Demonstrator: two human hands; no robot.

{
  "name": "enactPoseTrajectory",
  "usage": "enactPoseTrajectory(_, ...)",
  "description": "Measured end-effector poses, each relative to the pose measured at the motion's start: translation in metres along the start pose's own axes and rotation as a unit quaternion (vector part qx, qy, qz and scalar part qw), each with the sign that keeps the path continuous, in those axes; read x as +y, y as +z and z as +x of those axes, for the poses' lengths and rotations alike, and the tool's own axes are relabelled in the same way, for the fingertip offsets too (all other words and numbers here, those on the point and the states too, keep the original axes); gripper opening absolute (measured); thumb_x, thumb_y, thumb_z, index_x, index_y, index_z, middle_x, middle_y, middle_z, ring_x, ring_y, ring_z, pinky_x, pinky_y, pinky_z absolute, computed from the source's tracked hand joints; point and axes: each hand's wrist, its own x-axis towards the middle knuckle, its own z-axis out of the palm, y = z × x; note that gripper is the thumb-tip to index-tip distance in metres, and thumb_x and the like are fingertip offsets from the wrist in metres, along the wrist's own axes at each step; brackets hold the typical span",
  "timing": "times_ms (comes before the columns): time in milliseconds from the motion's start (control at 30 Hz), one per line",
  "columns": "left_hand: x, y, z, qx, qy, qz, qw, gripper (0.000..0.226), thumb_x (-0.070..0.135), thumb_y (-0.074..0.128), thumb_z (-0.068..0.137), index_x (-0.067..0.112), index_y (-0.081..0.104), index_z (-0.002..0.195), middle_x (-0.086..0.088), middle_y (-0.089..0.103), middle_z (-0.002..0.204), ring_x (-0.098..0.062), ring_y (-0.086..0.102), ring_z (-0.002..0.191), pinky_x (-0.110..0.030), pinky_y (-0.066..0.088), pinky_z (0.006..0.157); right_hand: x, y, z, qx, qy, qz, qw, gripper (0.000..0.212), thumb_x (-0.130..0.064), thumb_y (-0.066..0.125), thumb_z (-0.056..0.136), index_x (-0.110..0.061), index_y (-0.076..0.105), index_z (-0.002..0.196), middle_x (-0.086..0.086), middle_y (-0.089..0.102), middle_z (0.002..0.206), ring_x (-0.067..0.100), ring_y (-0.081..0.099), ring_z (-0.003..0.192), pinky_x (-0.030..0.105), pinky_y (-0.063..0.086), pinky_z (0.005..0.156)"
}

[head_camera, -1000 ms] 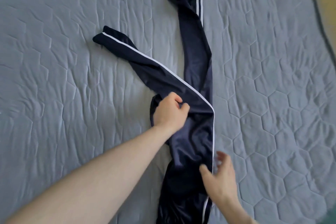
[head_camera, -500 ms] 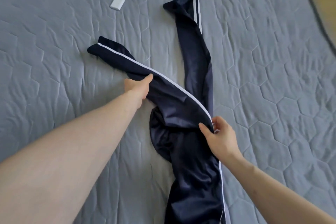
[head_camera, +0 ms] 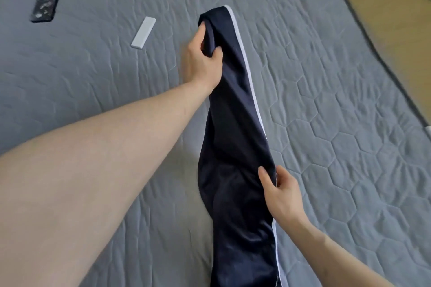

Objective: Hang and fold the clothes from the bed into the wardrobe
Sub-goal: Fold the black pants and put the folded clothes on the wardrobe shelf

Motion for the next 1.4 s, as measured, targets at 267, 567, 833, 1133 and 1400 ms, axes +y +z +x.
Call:
enactPoseTrajectory(267,-0.063,0.029,-0.045,-0.163,-0.251,0.16,0.941,0.099,0.032,0.072,0.086,0.021,0.01,0.163,-0.008,0.041,0.154,-0.033,0.069,0.099,-0.035,0.063,0.063,0.023,-0.007,0.032,-0.02,0.091,-0.181,0.979,0.024,-0.034,0.067,0.094,-0.022,0.056,0.113,-0.014,0.066,0.085,0.016,0.066,0.087,0.032,0.046,0.073)
enactPoseTrajectory(567,-0.133,0.01,-0.135,-0.253,-0.302,0.154,0.906,0.049,0.054,0.07,0.088,0.016,0.065,0.118,-0.001,0.071,0.115,-0.024,0.067,0.103,-0.04,0.054,0.096,0.029,0.002,0.024,-0.031,0.049,-0.142,0.988,0.006,-0.029,0.067,0.096,-0.033,0.063,0.098,-0.015,0.07,0.089,0.0,0.065,0.079,0.016,0.047,0.064)
enactPoseTrajectory(833,-0.144,-0.006,-0.14,-0.121,-0.304,0.118,0.938,0.045,0.061,0.076,0.079,0.021,0.062,0.094,0.009,0.067,0.086,-0.019,0.067,0.084,-0.033,0.055,0.081,0.041,0.011,0.027,0.0,0.078,-0.205,0.976,0.021,-0.038,0.067,0.095,-0.017,0.063,0.094,-0.004,0.07,0.087,0.018,0.065,0.083,0.035,0.052,0.077)
enactPoseTrajectory(1133,-0.154,-0.016,-0.128,-0.181,-0.263,0.142,0.937,0.05,0.056,0.074,0.084,0.017,0.067,0.114,0.003,0.068,0.111,-0.021,0.064,0.104,-0.034,0.05,0.094,0.018,0.01,0.05,-0.054,0.12,-0.23,0.964,0.025,-0.031,0.069,0.085,-0.017,0.065,0.106,-0.001,0.071,0.097,0.023,0.068,0.095,0.033,0.052,0.083)
enactPoseTrajectory(1400,-0.187,-0.043,-0.049,-0.252,-0.237,0.434,0.832,0.153,0.08,0.083,0.051,0.036,-0.015,0.16,0.002,-0.018,0.17,-0.044,0.002,0.155,-0.059,0.025,0.121,-0.079,0.04,0.144,0.027,-0.047,-0.153,0.987,0.081,-0.05,0.068,0.089,-0.028,0.03,0.158,-0.004,0.045,0.156,0.019,0.047,0.14,0.033,0.041,0.11)
